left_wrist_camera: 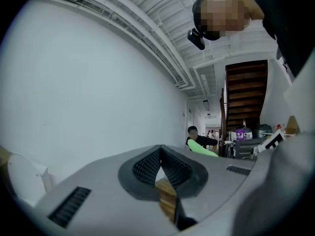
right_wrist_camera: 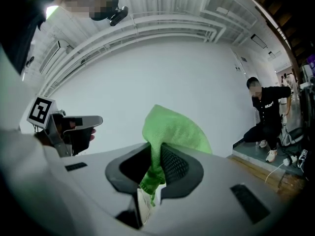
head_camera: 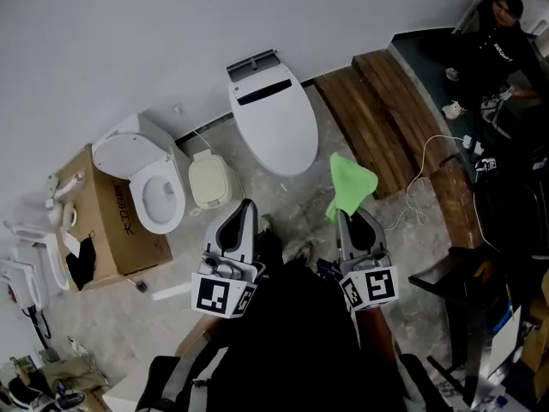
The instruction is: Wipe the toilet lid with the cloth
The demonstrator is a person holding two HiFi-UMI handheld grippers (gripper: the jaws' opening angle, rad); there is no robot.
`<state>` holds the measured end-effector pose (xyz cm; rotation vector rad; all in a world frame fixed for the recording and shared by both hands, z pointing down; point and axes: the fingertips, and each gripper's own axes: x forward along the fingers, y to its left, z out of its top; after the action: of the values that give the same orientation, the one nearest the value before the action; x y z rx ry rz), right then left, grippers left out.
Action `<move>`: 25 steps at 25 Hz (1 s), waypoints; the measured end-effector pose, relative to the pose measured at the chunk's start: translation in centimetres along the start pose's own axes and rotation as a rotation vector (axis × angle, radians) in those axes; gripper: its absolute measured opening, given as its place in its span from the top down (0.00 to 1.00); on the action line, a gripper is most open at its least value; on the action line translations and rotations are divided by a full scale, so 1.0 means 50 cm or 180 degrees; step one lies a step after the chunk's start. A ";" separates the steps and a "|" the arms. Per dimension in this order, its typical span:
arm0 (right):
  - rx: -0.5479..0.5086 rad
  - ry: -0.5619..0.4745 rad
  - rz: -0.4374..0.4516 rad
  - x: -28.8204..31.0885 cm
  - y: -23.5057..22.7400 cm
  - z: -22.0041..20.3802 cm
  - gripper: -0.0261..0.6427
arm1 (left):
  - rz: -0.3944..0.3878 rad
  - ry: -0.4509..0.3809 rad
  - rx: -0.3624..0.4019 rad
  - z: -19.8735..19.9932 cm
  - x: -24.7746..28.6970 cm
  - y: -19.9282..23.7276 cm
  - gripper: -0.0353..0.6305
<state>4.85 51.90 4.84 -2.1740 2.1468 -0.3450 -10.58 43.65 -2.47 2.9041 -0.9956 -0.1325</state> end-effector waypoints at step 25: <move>-0.0073 0.0322 -0.0024 0.468 -0.175 0.018 0.86 | 0.0022 0.0128 -0.0268 -0.070 0.415 0.269 0.94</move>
<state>13.61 28.75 8.37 -2.2234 2.2047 -0.4423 -2.08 20.44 1.01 2.8158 -0.9692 -0.1125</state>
